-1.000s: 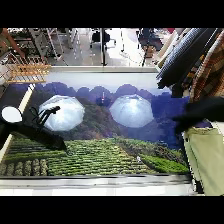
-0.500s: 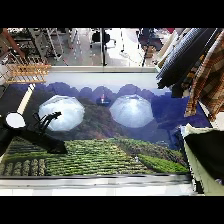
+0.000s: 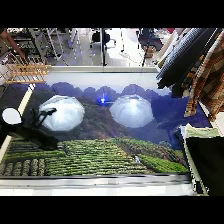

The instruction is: Fold the clothes and pants, and hang the long-sleeved shirts on hangers.

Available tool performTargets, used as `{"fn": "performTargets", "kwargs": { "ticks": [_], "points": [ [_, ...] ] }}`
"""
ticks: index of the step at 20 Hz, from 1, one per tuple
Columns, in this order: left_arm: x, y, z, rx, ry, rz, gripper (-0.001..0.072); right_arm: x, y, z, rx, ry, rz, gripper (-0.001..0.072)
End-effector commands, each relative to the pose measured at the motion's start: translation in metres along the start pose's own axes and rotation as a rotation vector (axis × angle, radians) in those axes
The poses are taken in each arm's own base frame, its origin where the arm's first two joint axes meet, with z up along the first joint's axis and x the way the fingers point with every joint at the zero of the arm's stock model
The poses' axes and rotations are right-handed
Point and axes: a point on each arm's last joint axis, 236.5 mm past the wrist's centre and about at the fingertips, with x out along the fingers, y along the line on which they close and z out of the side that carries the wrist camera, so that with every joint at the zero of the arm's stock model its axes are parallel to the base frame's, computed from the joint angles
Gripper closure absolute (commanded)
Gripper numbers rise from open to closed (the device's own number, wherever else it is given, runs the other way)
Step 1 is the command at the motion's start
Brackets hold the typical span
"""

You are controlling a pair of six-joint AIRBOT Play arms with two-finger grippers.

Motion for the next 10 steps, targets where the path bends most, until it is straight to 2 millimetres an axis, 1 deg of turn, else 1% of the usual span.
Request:
{"fn": "performTargets", "kwargs": {
  "ticks": [1, 2, 3, 4, 5, 6, 7, 8, 9, 10],
  "points": [
    [-0.078, 0.102, 0.009, -0.110, -0.086, 0.502, 0.0703, -0.047, 0.194, 0.036, -0.313, -0.235, 0.507, 0.0020],
    [-0.102, 0.122, 0.016, -0.124, -0.145, 0.599, 0.0702, -0.042, 0.239, 0.009, -0.433, -0.194, 0.558, 0.0020],
    [-0.125, 0.141, 0.023, -0.136, -0.218, 0.678, 0.0702, -0.030, 0.272, -0.022, -0.552, -0.134, 0.562, 0.0020],
    [-0.138, 0.153, 0.024, -0.153, -0.263, 0.719, 0.0702, -0.013, 0.299, -0.058, -0.687, -0.073, 0.530, 0.0020],
    [-0.144, 0.162, 0.019, -0.179, -0.277, 0.733, 0.0702, 0.004, 0.320, -0.093, -0.827, -0.024, 0.483, 0.0020],
    [-0.146, 0.168, 0.014, -0.203, -0.274, 0.737, 0.0702, 0.020, 0.334, -0.119, -0.951, -0.006, 0.427, 0.0021],
    [-0.147, 0.173, 0.011, -0.221, -0.271, 0.741, 0.0702, 0.033, 0.349, -0.141, -1.066, -0.013, 0.376, 0.0036],
    [-0.148, 0.177, 0.008, -0.234, -0.268, 0.742, 0.0702, 0.043, 0.362, -0.157, -1.150, -0.030, 0.348, 0.0109],
    [-0.148, 0.179, 0.007, -0.242, -0.266, 0.744, 0.0702, 0.049, 0.377, -0.167, -1.210, -0.066, 0.340, 0.0183],
    [-0.148, 0.180, 0.006, -0.246, -0.265, 0.744, 0.0702, 0.052, 0.394, -0.173, -1.247, -0.115, 0.355, 0.0232]
  ]
}}
